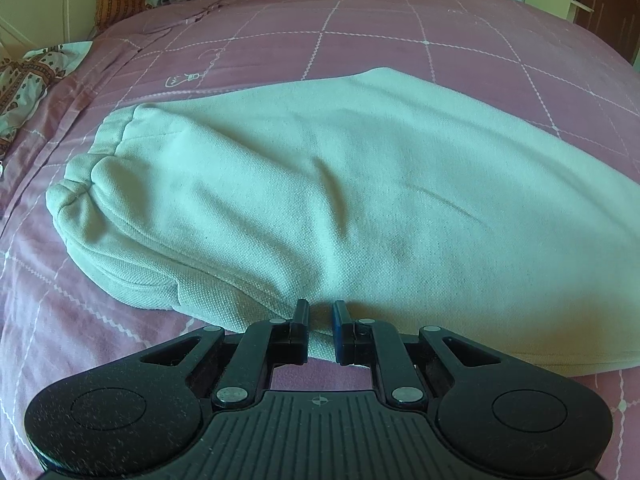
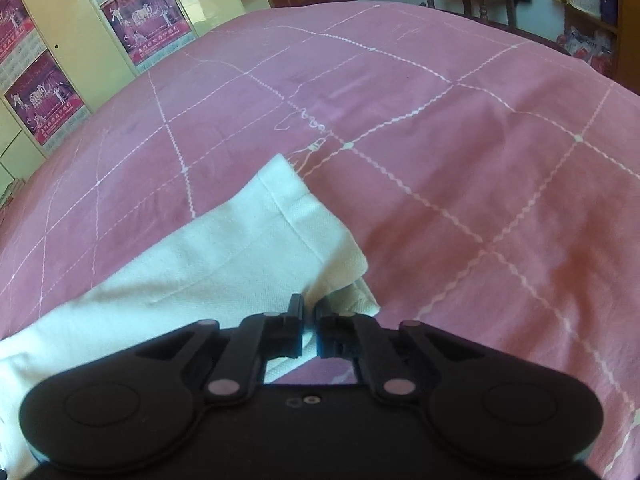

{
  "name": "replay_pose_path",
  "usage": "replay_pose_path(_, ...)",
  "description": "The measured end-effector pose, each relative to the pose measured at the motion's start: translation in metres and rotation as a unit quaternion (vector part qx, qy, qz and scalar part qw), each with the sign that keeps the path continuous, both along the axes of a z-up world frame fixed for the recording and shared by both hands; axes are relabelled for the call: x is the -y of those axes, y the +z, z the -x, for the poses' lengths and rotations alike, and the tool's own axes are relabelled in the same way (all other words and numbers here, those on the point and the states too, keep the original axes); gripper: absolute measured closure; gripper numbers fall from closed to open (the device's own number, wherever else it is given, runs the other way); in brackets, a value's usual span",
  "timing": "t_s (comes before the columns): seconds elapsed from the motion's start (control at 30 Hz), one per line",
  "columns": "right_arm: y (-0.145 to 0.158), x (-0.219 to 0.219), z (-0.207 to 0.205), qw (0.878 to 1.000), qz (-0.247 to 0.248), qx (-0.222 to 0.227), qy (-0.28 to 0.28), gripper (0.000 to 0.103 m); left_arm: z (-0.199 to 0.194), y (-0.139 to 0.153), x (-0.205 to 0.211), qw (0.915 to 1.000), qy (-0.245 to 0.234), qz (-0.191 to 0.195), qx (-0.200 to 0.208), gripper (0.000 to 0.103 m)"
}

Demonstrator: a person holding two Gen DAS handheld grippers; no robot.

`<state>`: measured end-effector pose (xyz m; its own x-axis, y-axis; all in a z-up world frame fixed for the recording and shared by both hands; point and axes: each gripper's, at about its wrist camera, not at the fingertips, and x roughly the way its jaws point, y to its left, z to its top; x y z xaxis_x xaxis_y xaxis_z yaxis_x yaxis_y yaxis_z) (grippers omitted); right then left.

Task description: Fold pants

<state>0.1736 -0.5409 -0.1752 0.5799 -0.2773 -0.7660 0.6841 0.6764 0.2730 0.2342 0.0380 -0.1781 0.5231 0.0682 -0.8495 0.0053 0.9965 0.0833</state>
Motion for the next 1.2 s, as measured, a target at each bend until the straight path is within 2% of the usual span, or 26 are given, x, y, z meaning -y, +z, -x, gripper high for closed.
replay_pose_path(0.03, 0.005, -0.003, 0.001, 1.0, 0.01, 0.002, -0.002, 0.093, 0.001, 0.002, 0.0, 1.0, 0.003, 0.001, -0.002, 0.091)
replay_pose_path(0.07, 0.013, -0.008, 0.004, 0.999, 0.037, 0.006, -0.006, 0.08, 0.003, 0.006, 0.002, 0.9999, 0.004, 0.012, -0.004, 0.091)
replay_pose_path(0.1, 0.021, -0.014, 0.006, 0.997, 0.07, 0.008, -0.01, 0.077, 0.005, 0.011, 0.004, 0.9997, 0.001, 0.026, -0.001, 0.091)
replay_pose_path(0.13, 0.029, -0.019, 0.007, 0.995, 0.095, 0.013, -0.008, 0.077, 0.008, 0.015, 0.01, 0.9993, -0.007, 0.036, 0.004, 0.091)
replay_pose_path(0.2, 0.044, -0.029, 0.002, 0.992, 0.118, 0.033, 0.034, 0.077, 0.01, 0.022, 0.033, 0.9985, -0.036, 0.039, 0.012, 0.091)
replay_pose_path(0.33, 0.045, -0.067, -0.041, 0.979, 0.093, 0.034, 0.178, 0.075, 0.005, 0.028, 0.1, 0.9917, -0.108, 0.07, 0.002, 0.091)
replay_pose_path(0.4, 0.034, -0.09, -0.064, 0.971, 0.072, 0.033, 0.228, 0.078, 0.002, 0.028, 0.141, 0.9866, -0.143, 0.079, 0.002, 0.09)
replay_pose_path(0.47, 0.022, -0.114, -0.089, 0.959, 0.075, 0.027, 0.272, 0.078, -0.002, 0.021, 0.177, 0.9808, -0.177, 0.082, -0.006, 0.09)
replay_pose_path(0.53, 0.013, -0.133, -0.108, 0.947, 0.089, 0.018, 0.308, 0.079, -0.009, 0.006, 0.205, 0.9783, -0.196, 0.065, -0.02, 0.081)
replay_pose_path(0.6, 0.003, -0.141, -0.127, 0.937, 0.098, 0.001, 0.334, 0.08, -0.017, -0.005, 0.221, 0.9801, -0.194, 0.04, -0.004, 0.068)
replay_pose_path(0.67, -0.01, -0.138, -0.141, 0.934, 0.126, -0.026, 0.335, 0.084, -0.033, -0.006, 0.231, 0.9827, -0.182, 0.031, 0.005, 0.062)
replay_pose_path(0.73, -0.02, -0.121, -0.151, 0.937, 0.132, -0.023, 0.322, 0.099, -0.052, -0.004, 0.236, 0.9858, -0.164, 0.034, 0.001, 0.058)
replay_pose_path(0.77, -0.02, -0.114, -0.155, 0.941, 0.128, -0.019, 0.312, 0.103, -0.06, -0.001, 0.24, 0.9876, -0.153, 0.034, -0.002, 0.057)
replay_pose_path(0.8, -0.018, -0.108, -0.158, 0.947, 0.12, -0.017, 0.296, 0.103, -0.064, 0.002, 0.243, 0.9884, -0.147, 0.037, -0.001, 0.057)
replay_pose_path(0.83, -0.013, -0.103, -0.159, 0.954, 0.105, -0.01, 0.28, 0.098, -0.066, 0.005, 0.245, 0.9881, -0.149, 0.039, 0.012, 0.057)
replay_pose_path(0.87, -0.006, -0.102, -0.156, 0.955, 0.099, 0.013, 0.278, 0.089, -0.07, 0.006, 0.249, 0.9876, -0.152, 0.031, 0.022, 0.057)
replay_pose_path(0.9, -0.001, -0.106, -0.151, 0.95, 0.116, 0.03, 0.289, 0.085, -0.074, 0.004, 0.254, 0.9872, -0.156, 0.02, 0.026, 0.056)
replay_pose_path(0.93, -0.002, -0.111, -0.153, 0.941, 0.144, 0.021, 0.305, 0.085, -0.077, -0.001, 0.257, 0.9863, -0.161, 0.012, 0.033, 0.055)
replay_pose_path(0.97, -0.005, -0.114, -0.155, 0.936, 0.159, 0.005, 0.314, 0.086, -0.082, -0.007, 0.259, 0.9865, -0.16, -0.003, 0.035, 0.044)
replay_pose_path(1.0, -0.014, -0.112, -0.162, 0.933, 0.165, -0.023, 0.319, 0.087, -0.086, -0.011, 0.26, 0.988, -0.15, -0.015, 0.035, 0.024)
replay_pose_path(1.03, -0.022, -0.108, -0.164, 0.934, 0.162, -0.031, 0.318, 0.088, -0.092, -0.012, 0.258, 0.9903, -0.134, -0.023, 0.031, 0.015)
replay_pose_path(1.07, -0.024, -0.103, -0.16, 0.936, 0.159, -0.018, 0.315, 0.089, -0.102, -0.014, 0.252, 0.9926, -0.119, -0.017, 0.018, 0.005)
replay_pose_path(1.13, -0.019, -0.089, -0.156, 0.95, 0.138, -0.015, 0.281, 0.095, -0.11, -0.008, 0.236, 0.9955, -0.094, 0.011, 0.004, 0.005)
replay_pose_path(1.2, -0.006, -0.083, -0.143, 0.957, 0.135, -0.004, 0.259, 0.086, -0.102, -0.002, 0.224, 0.9958, -0.09, 0.017, 0.01, 0.005)
